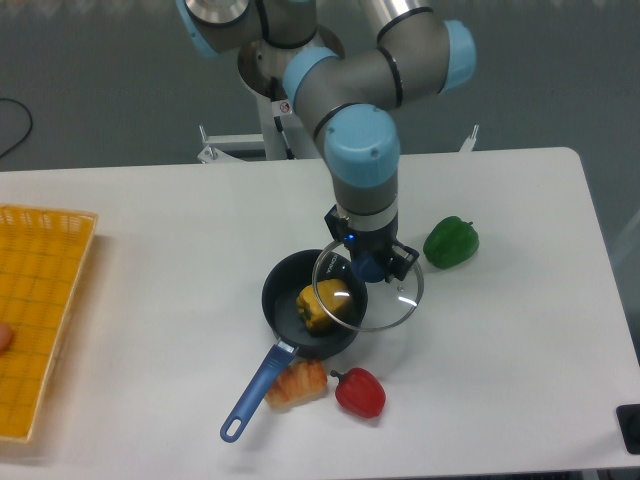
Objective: Close the pot lid
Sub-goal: 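Carry the glass lid over the saucepan and lower it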
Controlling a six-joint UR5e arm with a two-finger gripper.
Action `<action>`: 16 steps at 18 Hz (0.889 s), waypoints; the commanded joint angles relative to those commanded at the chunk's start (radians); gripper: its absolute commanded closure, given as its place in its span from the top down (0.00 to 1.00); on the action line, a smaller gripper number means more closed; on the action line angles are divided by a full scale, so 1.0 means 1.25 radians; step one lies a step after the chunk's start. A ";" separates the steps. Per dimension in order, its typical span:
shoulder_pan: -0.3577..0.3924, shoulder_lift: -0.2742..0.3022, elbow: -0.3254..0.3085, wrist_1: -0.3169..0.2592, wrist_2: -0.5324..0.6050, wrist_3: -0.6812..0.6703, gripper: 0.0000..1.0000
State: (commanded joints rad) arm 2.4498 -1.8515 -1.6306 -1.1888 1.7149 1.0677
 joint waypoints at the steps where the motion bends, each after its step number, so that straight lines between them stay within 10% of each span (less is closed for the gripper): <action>1: -0.004 0.000 0.000 0.000 0.010 -0.005 0.49; 16: -0.086 -0.049 -0.017 0.006 0.050 -0.086 0.49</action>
State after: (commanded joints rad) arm 2.3424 -1.9129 -1.6521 -1.1812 1.7779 0.9603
